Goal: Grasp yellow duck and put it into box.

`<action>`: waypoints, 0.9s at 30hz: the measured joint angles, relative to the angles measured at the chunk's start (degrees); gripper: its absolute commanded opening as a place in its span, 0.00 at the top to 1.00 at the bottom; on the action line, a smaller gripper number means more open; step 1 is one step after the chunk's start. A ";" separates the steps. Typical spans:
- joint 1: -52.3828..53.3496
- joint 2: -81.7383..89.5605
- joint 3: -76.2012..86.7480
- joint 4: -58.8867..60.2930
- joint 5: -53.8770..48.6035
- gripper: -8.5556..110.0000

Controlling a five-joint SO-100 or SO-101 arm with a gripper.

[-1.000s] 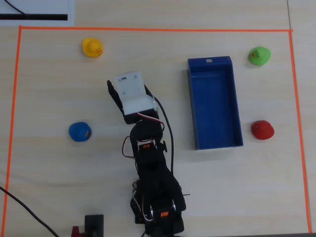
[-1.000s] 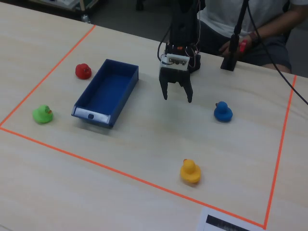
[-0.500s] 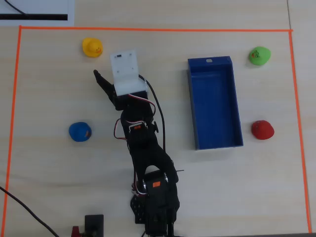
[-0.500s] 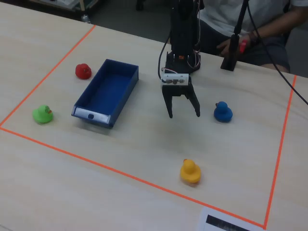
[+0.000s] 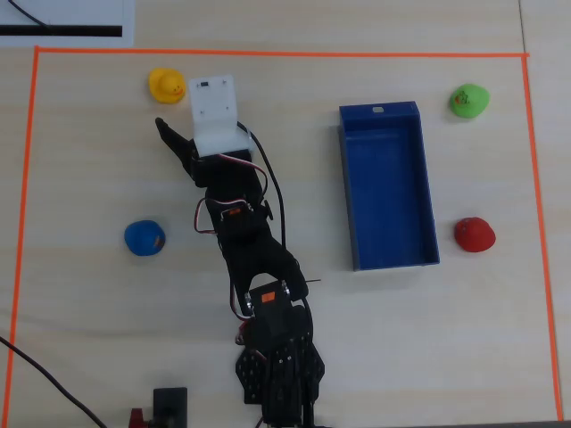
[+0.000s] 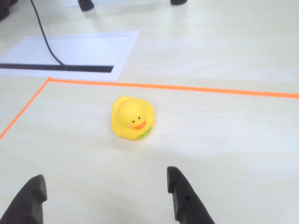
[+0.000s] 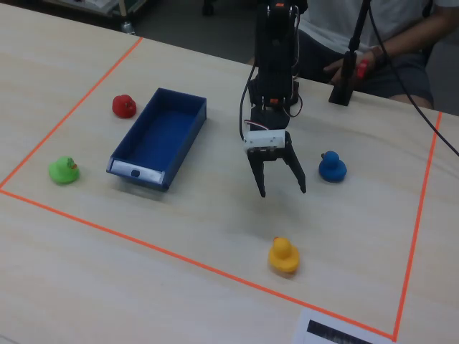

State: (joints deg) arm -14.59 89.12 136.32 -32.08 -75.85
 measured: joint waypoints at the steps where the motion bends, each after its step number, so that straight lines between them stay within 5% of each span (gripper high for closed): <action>1: -0.18 -0.35 -0.18 0.00 0.00 0.63; 27: -1.32 -10.81 -13.10 2.29 -2.37 0.63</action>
State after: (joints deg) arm -15.91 78.31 123.22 -29.79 -78.22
